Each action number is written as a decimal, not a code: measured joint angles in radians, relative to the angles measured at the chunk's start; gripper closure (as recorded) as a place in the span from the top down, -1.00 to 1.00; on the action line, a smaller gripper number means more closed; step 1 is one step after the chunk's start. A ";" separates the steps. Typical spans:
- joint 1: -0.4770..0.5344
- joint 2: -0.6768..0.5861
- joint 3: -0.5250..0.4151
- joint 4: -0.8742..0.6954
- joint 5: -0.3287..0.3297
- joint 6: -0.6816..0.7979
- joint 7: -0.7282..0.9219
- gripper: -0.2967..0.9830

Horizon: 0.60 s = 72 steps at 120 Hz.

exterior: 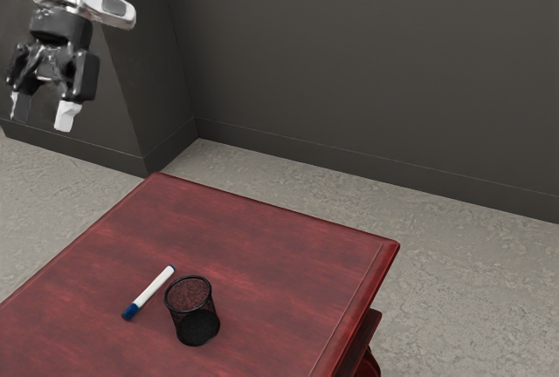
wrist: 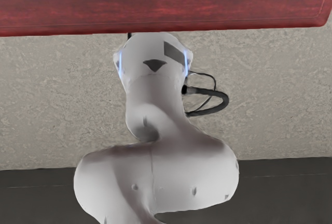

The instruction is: Put the marker into the pen holder.

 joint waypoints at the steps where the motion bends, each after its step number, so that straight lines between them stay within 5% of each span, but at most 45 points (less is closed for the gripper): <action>1: 0.002 -0.001 -0.002 -0.024 -0.002 0.031 0.000 0.54; 15: 0.015 0.003 -0.011 -0.153 -0.019 0.352 0.004 0.54; 43: 0.139 0.194 -0.014 -0.278 0.027 0.723 0.008 0.54; 72: 0.084 0.169 0.089 -0.646 0.033 1.198 0.015 0.54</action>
